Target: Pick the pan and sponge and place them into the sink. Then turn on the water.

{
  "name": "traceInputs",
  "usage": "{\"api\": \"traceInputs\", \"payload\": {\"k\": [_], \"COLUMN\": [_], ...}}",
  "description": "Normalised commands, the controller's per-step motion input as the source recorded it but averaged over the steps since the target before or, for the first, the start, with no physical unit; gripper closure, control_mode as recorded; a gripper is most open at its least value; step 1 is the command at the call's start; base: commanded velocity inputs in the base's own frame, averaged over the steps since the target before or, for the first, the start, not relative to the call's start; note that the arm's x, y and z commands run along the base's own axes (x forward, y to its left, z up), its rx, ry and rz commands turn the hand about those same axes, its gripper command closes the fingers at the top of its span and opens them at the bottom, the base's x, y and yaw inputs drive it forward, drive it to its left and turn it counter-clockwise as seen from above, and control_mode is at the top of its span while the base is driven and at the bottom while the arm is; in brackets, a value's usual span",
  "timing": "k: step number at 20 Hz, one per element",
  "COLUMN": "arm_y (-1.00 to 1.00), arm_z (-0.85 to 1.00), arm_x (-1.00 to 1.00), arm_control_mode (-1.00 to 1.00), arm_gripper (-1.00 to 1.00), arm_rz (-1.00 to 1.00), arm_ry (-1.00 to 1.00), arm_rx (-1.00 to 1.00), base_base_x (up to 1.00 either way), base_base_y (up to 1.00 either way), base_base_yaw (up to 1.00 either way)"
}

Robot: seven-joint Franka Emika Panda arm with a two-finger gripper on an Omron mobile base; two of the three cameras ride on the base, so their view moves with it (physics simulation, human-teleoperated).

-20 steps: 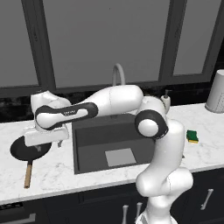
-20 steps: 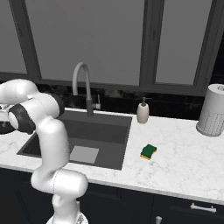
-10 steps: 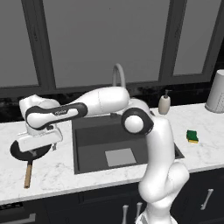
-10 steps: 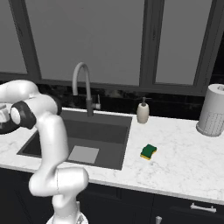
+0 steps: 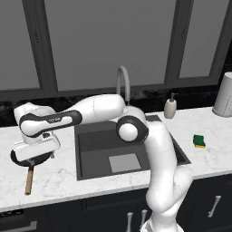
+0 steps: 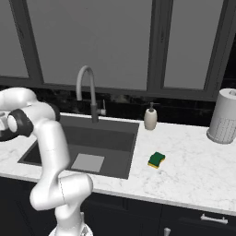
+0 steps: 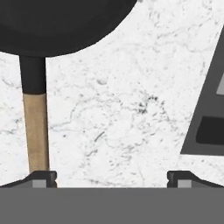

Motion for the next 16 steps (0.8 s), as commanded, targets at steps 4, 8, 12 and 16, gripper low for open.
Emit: {"api": "traceInputs", "payload": {"k": [4,8,12,16], "arm_y": [0.22,0.33,0.28,0.32], "arm_z": [-0.3,-0.25,-0.23,-0.28], "arm_x": [0.01,0.03,0.03,0.12], "arm_control_mode": [-1.0,-1.0,-1.0,-1.0], "arm_gripper": [-1.0,-1.0,-1.0,-1.0], "arm_rz": [0.0,0.0,0.0,0.0], "arm_ry": [0.0,0.0,0.0,-0.08], "arm_rx": [0.0,0.03,0.06,0.0], "base_base_x": [0.0,0.0,0.0,0.0], "base_base_y": [0.0,0.0,0.0,0.0], "base_base_yaw": [0.0,0.0,0.0,0.0]}}
